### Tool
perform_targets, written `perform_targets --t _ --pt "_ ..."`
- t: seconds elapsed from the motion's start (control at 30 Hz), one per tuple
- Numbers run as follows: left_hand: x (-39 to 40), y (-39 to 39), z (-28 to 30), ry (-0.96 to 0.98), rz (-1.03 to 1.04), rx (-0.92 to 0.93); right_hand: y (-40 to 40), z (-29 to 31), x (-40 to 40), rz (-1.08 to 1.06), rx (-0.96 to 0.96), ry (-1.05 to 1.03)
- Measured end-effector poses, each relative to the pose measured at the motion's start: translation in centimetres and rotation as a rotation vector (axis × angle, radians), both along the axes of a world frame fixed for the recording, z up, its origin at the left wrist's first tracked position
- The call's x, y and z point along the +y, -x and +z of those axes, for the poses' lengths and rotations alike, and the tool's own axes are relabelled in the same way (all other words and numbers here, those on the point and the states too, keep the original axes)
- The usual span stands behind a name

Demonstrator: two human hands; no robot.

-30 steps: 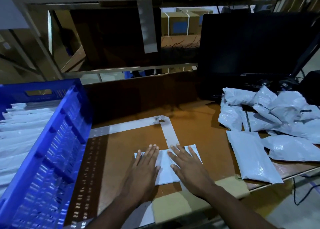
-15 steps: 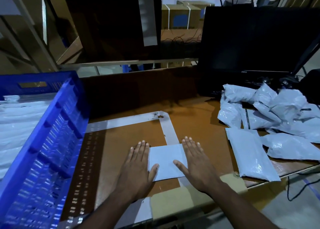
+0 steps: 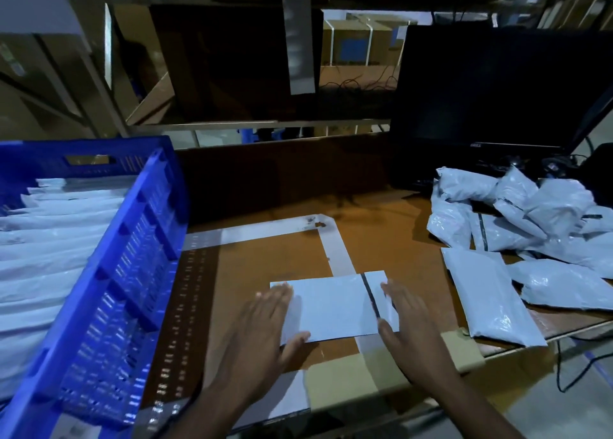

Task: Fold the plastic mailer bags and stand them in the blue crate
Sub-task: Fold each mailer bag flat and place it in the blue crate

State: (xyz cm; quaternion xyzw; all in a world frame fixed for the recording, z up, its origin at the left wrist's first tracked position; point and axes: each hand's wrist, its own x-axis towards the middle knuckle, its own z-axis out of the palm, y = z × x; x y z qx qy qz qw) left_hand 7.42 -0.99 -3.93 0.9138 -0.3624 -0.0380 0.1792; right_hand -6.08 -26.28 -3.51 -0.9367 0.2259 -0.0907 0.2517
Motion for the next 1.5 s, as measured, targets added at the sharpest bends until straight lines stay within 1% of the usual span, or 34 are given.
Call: perform_targets --t 0.07,0.17,0.4,0.53,0.63,0.7,0.8,0.87,0.97,1.07,1.13,1.2,1.27,1.33,1.4,1.43,1.5 --pt "0.4 0.6 -0.1 0.049 -0.069 0.054 1.1 -0.6 0.6 0.007 -0.009 -0.036" --pt "0.8 0.9 -0.6 0.073 -0.120 0.037 1.7 -1.1 0.8 -0.035 -0.038 -0.071" --pt "1.0 -0.5 0.0 0.232 -0.094 0.103 2.5 -0.8 1.4 -0.133 -0.150 -0.085" --pt "0.8 0.4 0.5 0.250 -0.040 0.054 2.4 -0.7 1.8 -0.160 -0.147 -0.076" --pt "0.6 1.2 0.3 0.199 -0.058 -0.051 2.3 -0.5 2.1 -0.173 -0.143 -0.070" --pt "0.6 1.3 0.4 0.184 -0.054 -0.076 2.3 -0.4 2.4 -0.162 -0.141 -0.061" --pt "0.4 1.0 1.8 0.268 -0.011 -0.058 2.1 -0.4 2.7 -0.050 -0.081 0.021" --pt "0.2 0.5 3.6 0.311 0.008 -0.035 1.7 -0.2 2.8 -0.028 -0.064 0.070" --pt "0.4 -0.2 6.3 0.355 0.031 -0.031 0.7 0.6 2.6 -0.054 -0.155 0.093" --pt "1.2 -0.6 8.6 0.356 0.070 -0.036 -0.2 2.4 2.6 -0.086 -0.288 -0.014" --pt "1.9 -0.7 10.1 0.353 0.070 0.039 -0.9 4.2 2.6 -0.076 -0.365 -0.137" --pt "2.8 -0.7 11.4 0.343 0.066 0.121 -1.7 6.0 2.4 -0.016 -0.416 -0.215" --pt "3.7 -1.0 12.4 0.374 0.099 0.128 -2.5 7.8 2.4 0.070 -0.447 -0.261" --pt "4.7 -1.2 13.8 0.504 0.157 0.224 -3.4 9.7 2.7 0.143 -0.496 -0.388" --pt "5.8 -1.1 16.0 0.686 0.202 0.363 -4.4 11.4 3.4 0.214 -0.551 -0.535" --pt "6.4 -0.8 17.2 0.775 0.212 0.404 -5.0 12.1 4.0 0.244 -0.572 -0.575" --pt "7.7 -0.2 19.2 0.889 0.210 0.416 -6.1 13.2 5.1 0.290 -0.609 -0.615"
